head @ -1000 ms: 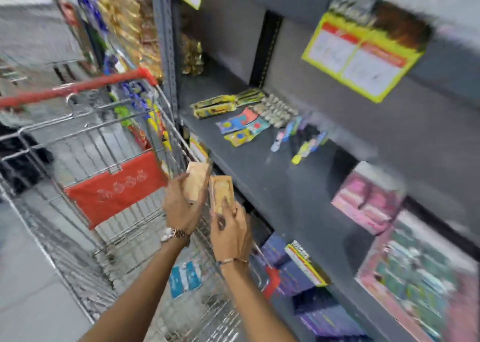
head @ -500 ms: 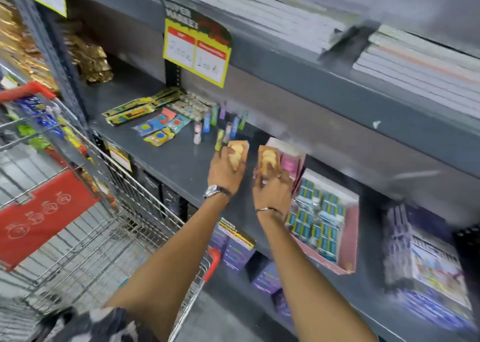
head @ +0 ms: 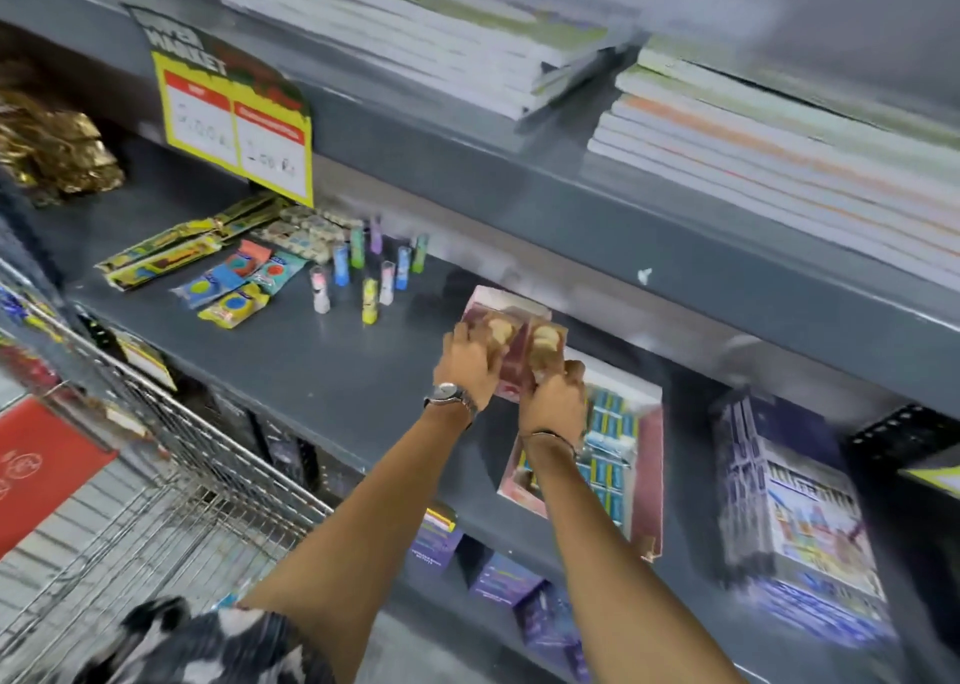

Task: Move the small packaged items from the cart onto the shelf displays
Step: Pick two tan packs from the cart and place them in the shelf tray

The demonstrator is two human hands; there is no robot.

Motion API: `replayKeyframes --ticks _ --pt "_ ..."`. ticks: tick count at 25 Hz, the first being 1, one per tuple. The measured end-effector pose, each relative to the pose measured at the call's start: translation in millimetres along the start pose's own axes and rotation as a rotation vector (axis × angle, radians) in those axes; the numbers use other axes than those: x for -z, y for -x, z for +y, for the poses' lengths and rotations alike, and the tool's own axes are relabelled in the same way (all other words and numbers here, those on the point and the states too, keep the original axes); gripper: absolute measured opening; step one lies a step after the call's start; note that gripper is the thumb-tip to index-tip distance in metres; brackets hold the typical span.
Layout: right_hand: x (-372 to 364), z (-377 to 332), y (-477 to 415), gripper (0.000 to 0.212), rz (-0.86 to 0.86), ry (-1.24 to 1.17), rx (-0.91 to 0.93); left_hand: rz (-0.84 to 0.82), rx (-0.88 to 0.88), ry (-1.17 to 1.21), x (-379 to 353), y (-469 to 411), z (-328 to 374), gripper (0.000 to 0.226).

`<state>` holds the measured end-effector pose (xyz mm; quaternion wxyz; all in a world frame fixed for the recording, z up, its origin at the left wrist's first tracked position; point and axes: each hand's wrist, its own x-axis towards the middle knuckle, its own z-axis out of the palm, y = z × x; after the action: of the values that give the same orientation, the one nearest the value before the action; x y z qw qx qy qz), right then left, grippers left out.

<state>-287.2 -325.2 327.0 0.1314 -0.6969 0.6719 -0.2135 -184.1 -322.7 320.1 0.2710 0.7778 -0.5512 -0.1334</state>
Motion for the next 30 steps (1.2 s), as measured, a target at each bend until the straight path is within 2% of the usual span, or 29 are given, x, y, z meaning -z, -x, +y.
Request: replayKeyframes --ticks 4,10,13,15,18,22,23,25,27,30 --pt "-8 -1 -1 0.047 -0.092 0.132 0.145 -0.049 -0.179 -0.028 -5 10 -23 0.05" --pt "-8 -4 -15 0.05 -0.096 0.181 0.197 -0.087 -0.095 -0.125 0 -16 -29 0.049" --pt "-16 -1 -7 0.057 -0.055 0.19 0.268 -0.031 -0.212 -0.209 -1 -18 -34 0.052" --pt "-24 -1 5 0.066 -0.111 0.207 0.323 0.003 -0.335 -0.326 -7 -4 -43 0.053" --pt "-28 -6 6 0.071 -0.17 0.234 0.321 -0.074 -0.398 -0.457 -10 0 -53 0.056" --pt "-22 -7 1 0.073 -0.189 0.248 0.282 -0.118 -0.382 -0.486 -6 -9 -45 0.055" --pt "-21 -12 4 0.07 -0.151 0.217 0.254 -0.12 -0.381 -0.477 -2 -7 -46 0.056" --pt "-24 -30 17 0.061 0.048 0.092 0.261 -0.06 -0.356 -0.453 10 2 -60 0.061" --pt "-37 -61 35 0.051 0.185 -0.061 0.408 0.069 -0.234 -0.331 33 14 -90 0.059" --pt "-72 -107 78 0.047 0.101 -0.191 0.644 0.281 0.095 -0.121 77 40 -160 0.055"
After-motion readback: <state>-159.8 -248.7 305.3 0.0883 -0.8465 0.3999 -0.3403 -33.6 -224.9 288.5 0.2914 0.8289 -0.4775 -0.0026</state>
